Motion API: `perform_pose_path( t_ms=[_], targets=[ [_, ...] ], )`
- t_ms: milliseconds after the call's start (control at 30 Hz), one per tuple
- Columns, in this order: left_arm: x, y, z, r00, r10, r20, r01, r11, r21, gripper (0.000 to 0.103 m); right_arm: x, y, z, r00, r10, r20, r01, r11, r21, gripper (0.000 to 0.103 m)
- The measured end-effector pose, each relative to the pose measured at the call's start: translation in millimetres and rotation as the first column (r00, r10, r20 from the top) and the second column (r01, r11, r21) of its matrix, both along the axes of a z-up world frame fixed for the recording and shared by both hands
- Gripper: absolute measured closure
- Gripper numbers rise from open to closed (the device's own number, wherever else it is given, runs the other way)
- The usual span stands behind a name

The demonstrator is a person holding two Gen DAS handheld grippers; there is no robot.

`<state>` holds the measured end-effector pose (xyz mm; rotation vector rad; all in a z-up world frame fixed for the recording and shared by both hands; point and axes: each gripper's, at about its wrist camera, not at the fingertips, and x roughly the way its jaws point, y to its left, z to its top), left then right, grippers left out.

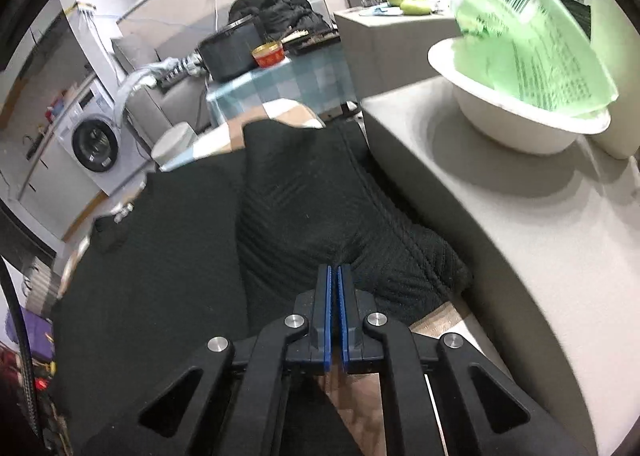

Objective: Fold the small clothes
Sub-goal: 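Fold the held sleeve across the sweater back and open the right gripper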

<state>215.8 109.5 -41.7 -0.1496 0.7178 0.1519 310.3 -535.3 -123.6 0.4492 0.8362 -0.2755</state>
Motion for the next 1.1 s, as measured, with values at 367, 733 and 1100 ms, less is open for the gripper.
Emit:
perform_pose_path(
  t_ms=[367, 733, 1100],
  targets=[
    [-0.8, 2.8, -5.6, 1.000, -0.004, -0.020, 0.003, 1.000, -0.009, 0.001, -20.4, -13.7, -17.0, 0.996, -0.051, -0.069, 0.055, 0.997, 0.060, 0.065],
    [-0.6, 3.7, -6.8, 1.000, -0.005, -0.018, 0.005, 1.000, -0.003, 0.001, -12.0, -17.0, -19.9, 0.983, -0.128, -0.129, 0.120, 0.991, -0.066, 0.047],
    [2.1, 2.4, -7.5, 1.000, -0.009, -0.025, 0.009, 1.000, -0.008, 0.001, -2.4, 1.9, -30.4, 0.981, -0.100, -0.168, 0.062, 0.974, -0.217, 0.083]
  ],
)
